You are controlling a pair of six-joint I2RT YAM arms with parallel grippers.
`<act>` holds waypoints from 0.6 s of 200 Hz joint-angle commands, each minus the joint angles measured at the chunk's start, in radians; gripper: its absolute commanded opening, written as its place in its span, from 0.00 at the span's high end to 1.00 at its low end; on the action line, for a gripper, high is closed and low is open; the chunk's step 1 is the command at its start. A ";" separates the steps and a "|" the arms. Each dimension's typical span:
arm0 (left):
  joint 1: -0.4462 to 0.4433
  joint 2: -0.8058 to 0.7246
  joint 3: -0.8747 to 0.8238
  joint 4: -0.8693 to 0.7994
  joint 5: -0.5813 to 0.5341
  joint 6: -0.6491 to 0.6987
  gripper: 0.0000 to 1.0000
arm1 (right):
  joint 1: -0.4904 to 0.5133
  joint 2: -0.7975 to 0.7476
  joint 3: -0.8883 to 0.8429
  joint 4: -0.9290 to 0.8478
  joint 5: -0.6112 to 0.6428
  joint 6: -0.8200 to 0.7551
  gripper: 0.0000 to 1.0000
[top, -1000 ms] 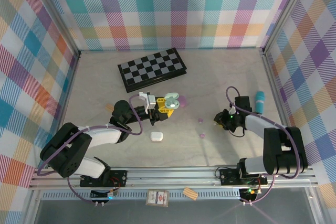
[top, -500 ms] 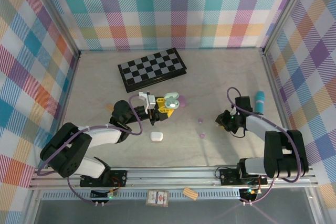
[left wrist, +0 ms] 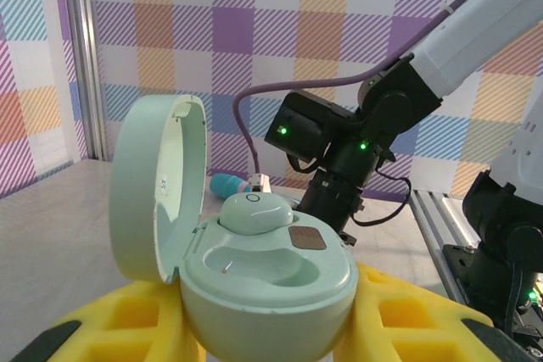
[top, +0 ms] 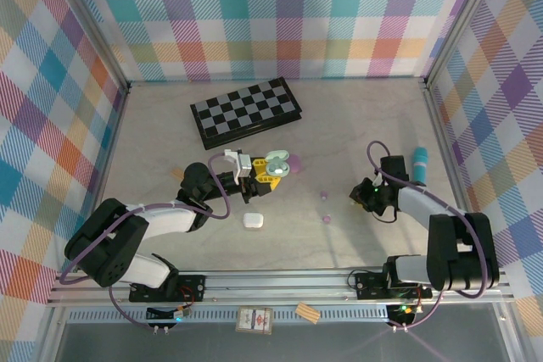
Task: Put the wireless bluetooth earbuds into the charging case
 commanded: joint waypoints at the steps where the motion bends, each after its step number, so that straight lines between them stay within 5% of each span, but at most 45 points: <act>1: 0.001 -0.010 0.002 0.048 0.025 0.014 0.68 | 0.005 -0.060 -0.007 -0.030 0.000 -0.027 0.79; 120: -0.017 0.028 0.032 0.036 0.024 0.043 0.68 | 0.100 -0.370 0.174 -0.147 -0.195 -0.084 0.79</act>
